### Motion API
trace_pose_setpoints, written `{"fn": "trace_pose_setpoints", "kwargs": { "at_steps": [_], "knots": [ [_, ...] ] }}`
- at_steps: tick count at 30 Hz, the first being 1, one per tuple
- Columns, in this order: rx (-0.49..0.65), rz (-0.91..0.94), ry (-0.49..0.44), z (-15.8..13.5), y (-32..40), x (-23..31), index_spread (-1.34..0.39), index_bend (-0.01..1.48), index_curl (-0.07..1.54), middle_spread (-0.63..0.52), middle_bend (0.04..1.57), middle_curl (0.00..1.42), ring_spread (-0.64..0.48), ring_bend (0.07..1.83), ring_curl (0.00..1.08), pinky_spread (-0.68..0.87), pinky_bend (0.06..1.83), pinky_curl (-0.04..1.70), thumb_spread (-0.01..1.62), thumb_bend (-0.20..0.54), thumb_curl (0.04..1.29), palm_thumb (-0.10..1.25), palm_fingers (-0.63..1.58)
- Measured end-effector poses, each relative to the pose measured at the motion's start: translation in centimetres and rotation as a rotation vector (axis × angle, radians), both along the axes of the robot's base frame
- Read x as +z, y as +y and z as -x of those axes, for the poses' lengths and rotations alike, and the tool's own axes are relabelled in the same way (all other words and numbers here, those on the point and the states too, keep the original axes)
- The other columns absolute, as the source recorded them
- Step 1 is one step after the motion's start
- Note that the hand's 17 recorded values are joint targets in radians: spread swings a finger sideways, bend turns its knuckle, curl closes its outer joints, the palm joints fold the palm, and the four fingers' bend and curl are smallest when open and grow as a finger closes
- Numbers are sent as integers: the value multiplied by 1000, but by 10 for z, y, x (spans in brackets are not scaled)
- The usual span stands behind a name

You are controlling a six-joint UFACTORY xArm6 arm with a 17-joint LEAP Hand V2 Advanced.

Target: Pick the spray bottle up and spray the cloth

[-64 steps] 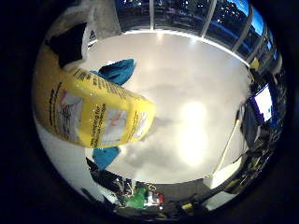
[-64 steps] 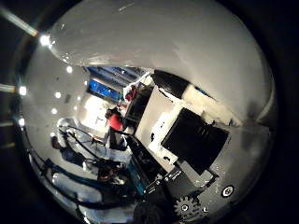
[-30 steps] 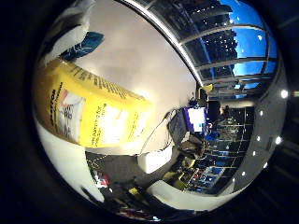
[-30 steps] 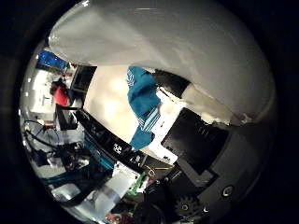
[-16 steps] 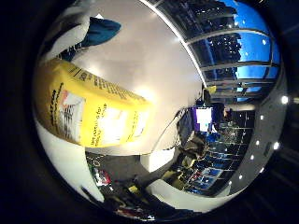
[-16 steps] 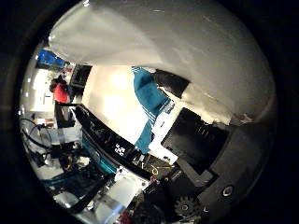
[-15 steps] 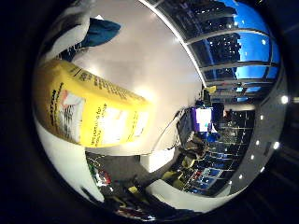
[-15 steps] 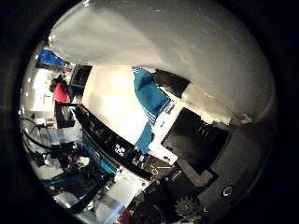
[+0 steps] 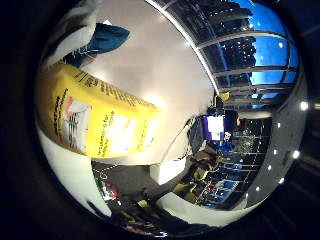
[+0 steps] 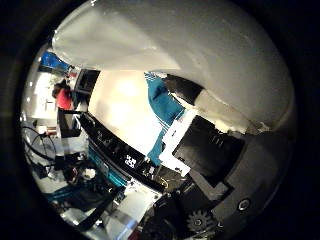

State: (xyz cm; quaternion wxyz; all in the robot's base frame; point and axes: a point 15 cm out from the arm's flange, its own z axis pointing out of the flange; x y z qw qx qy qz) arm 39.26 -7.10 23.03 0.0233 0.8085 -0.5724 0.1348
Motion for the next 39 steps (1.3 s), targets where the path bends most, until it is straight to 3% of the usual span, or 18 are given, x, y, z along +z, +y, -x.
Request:
{"fn": "trace_pose_setpoints", "kwargs": {
  "at_steps": [5,17,28,35,39],
  "knots": [
    [-29,-45,-25,-6,8,6,-244,1112,946,-111,1415,747,-232,1354,836,-143,1022,1540,1034,-14,652,1018,1108],
    [-102,-426,-172,-38,106,34,-243,1115,946,-112,1412,748,-232,1356,836,-144,1023,1541,1036,-15,649,1012,1105],
    [-149,-798,-244,-91,182,58,-246,1107,950,-116,1410,754,-231,1356,837,-144,1028,1537,1046,-13,649,1007,1101],
    [-128,-960,-224,-117,216,60,-250,1100,957,-114,1409,756,-231,1353,837,-144,1032,1522,1053,-14,647,1005,1103],
    [-112,-1106,-156,-120,248,59,-251,1098,960,-113,1409,755,-231,1352,838,-144,1033,1518,1052,-13,652,1011,1103]
  ]
}}
